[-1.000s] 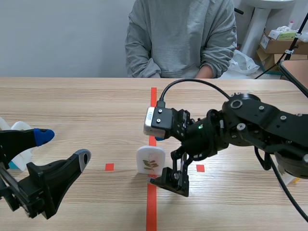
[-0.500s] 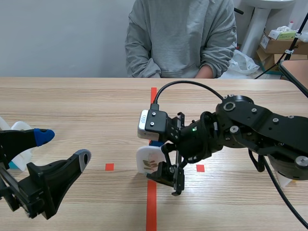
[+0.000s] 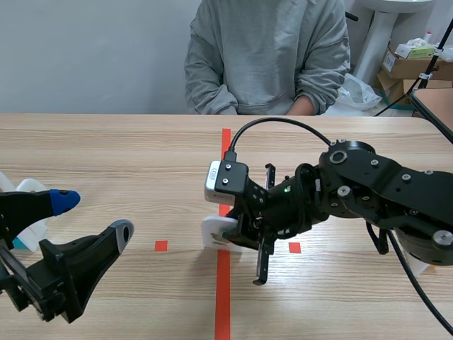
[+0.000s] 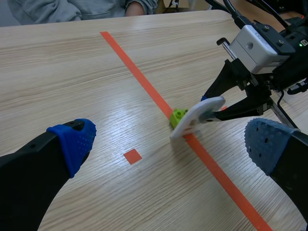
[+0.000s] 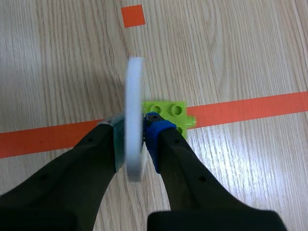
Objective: Do the leaf sorting experiment
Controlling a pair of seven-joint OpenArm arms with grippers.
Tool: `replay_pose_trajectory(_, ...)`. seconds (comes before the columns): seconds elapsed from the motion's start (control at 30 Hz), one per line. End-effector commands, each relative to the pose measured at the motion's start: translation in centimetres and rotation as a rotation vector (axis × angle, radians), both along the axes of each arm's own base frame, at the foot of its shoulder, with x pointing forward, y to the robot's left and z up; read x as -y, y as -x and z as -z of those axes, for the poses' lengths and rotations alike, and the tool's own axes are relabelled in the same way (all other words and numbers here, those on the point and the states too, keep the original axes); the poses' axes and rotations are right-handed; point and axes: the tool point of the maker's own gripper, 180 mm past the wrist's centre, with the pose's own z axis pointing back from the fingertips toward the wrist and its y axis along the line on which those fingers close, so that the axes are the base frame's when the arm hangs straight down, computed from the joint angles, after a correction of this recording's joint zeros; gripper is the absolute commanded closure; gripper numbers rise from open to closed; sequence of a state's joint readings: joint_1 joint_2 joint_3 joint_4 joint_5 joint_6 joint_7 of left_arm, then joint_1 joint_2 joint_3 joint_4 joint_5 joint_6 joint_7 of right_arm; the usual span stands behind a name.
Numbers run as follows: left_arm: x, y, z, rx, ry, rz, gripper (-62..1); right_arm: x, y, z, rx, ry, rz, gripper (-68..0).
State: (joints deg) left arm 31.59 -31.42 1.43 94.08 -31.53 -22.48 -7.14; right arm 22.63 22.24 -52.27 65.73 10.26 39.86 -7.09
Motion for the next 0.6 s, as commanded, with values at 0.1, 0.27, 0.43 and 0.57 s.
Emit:
replay_pose_trajectory(0.1, 0.27, -0.1, -0.7, 0.02, 0.022, -0.003, -62.3, -0.21, -0.61, -0.83, 0.018, -0.019, 0.0, -0.7)
replay_pose_trajectory(0.27, 0.27, -0.1, -0.7, 0.02, 0.022, -0.003, -62.3, -0.22, -0.62, -0.86, 0.018, -0.021, 0.0, -0.7)
replay_pose_trajectory(0.43, 0.27, -0.1, -0.7, 0.02, 0.022, -0.003, -62.3, -0.44, -0.63, -1.16, 0.024, -0.032, -0.004, -0.7)
replay_pose_trajectory(0.57, 0.27, -0.1, -0.7, 0.02, 0.023, -0.003, -62.3, -0.65, -0.81, -1.75, 0.03, -0.049, 0.002, -0.7)
